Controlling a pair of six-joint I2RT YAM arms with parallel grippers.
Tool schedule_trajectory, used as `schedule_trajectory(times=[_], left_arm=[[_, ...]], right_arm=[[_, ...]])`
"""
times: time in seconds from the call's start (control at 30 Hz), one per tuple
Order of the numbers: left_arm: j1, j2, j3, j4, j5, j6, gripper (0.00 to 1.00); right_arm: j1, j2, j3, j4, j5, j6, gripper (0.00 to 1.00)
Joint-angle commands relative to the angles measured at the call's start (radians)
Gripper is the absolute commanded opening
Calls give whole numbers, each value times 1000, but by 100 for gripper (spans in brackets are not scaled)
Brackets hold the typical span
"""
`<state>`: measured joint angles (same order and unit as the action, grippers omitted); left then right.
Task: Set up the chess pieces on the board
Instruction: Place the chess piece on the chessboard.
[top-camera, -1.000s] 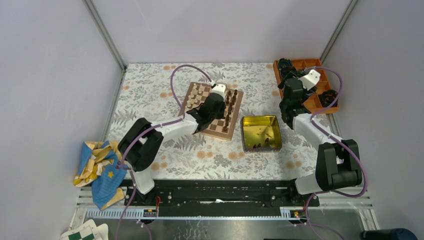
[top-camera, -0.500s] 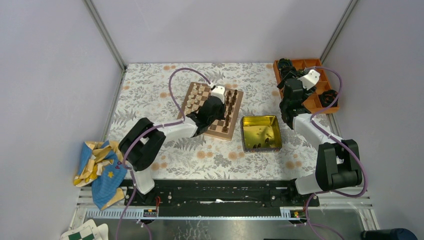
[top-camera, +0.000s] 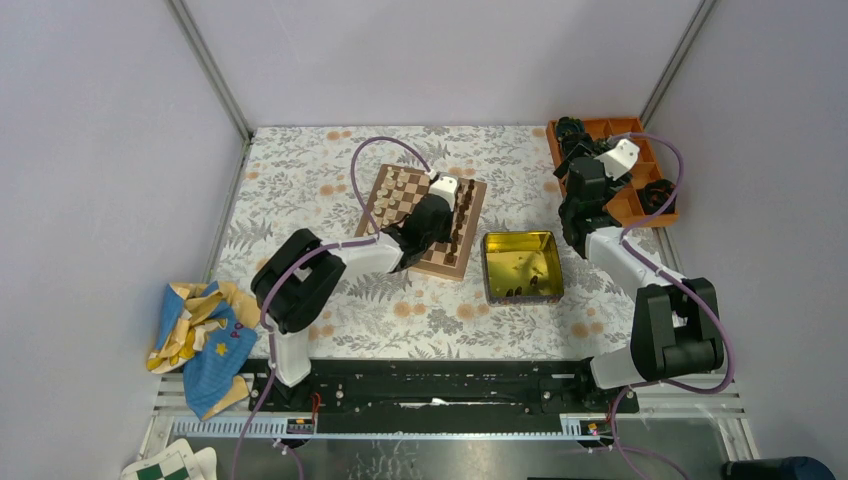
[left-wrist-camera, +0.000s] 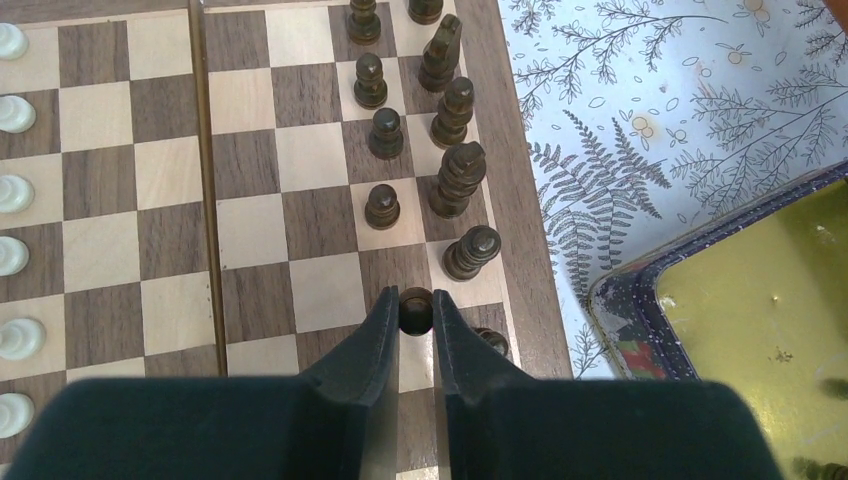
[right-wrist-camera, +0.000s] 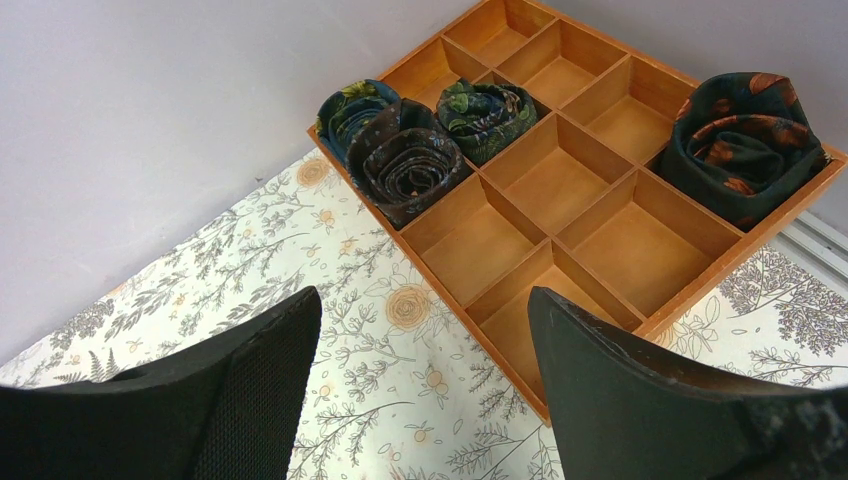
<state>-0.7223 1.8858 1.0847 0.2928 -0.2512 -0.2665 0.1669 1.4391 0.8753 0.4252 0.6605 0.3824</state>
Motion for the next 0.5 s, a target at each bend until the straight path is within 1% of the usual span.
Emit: schedule_trajectory(times=[0.0,0.47], left_arm=[[5,17,40,38,-25,33,0],[7,59,63,43,-32,40,0]], right_arm=[[-6,4,-2,52,-4,9,82],[-6,18,-1,60,-4,6,82]])
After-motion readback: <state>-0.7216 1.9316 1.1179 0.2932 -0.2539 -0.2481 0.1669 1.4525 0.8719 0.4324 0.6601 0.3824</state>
